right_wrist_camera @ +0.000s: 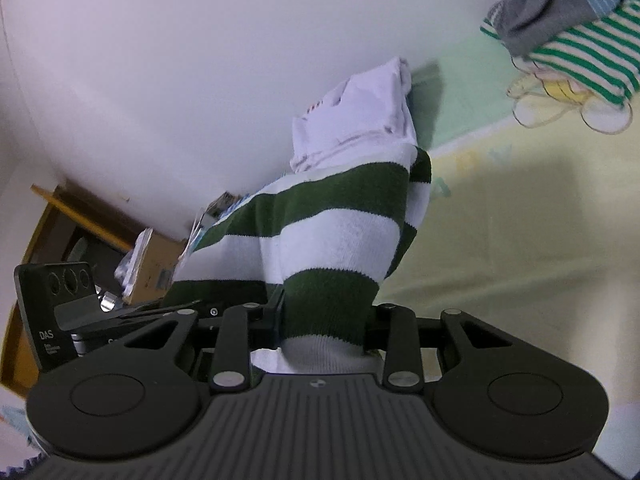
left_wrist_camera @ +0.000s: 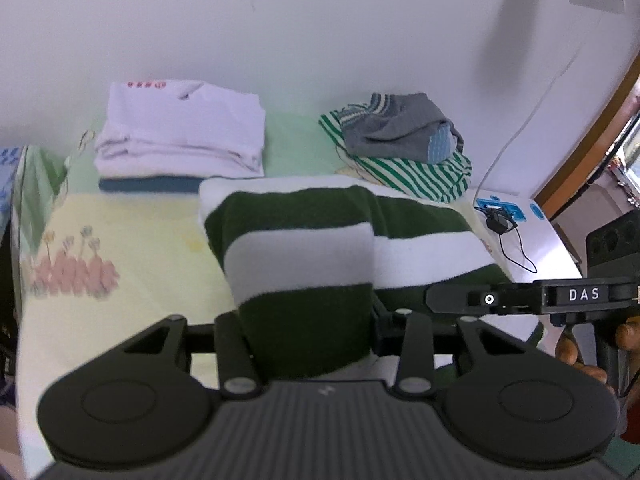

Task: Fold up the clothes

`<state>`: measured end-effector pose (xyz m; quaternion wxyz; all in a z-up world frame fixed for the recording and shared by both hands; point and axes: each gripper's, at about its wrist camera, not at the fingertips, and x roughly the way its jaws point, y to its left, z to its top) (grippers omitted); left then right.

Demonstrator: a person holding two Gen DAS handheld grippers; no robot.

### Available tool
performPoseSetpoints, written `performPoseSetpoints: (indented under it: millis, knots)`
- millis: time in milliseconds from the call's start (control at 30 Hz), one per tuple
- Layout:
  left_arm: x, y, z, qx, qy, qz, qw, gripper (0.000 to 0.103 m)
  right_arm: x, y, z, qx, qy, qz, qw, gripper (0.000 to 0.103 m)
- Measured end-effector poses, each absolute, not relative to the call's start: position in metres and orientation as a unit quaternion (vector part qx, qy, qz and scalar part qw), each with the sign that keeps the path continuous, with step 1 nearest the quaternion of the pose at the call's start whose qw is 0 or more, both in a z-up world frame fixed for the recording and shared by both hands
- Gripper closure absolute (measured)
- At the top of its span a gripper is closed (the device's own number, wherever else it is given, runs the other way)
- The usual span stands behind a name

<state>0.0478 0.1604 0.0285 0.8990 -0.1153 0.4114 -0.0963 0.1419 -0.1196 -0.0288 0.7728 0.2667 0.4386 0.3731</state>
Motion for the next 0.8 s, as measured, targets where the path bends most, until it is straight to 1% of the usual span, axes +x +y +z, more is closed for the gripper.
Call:
performPoseSetpoints:
  millis: [200, 433, 800]
  knots:
    - [0.072, 0.21, 0.043, -0.097, 0.411, -0.126, 0.898, 0.063, 0.15, -0.075, -0.012, 0.274, 0.423, 0.339, 0.794, 0.069]
    - [0.093, 0.243, 0.064, -0.078, 0.394, -0.145, 0.904, 0.062, 0.167, -0.044, 0.01, 0.281, 0.41, 0.322, 0.806, 0.069]
    - [0.142, 0.28, 0.079, -0.072, 0.386, -0.106, 0.914, 0.062, 0.23, -0.003, 0.023, 0.262, 0.43, 0.339, 0.794, 0.069]
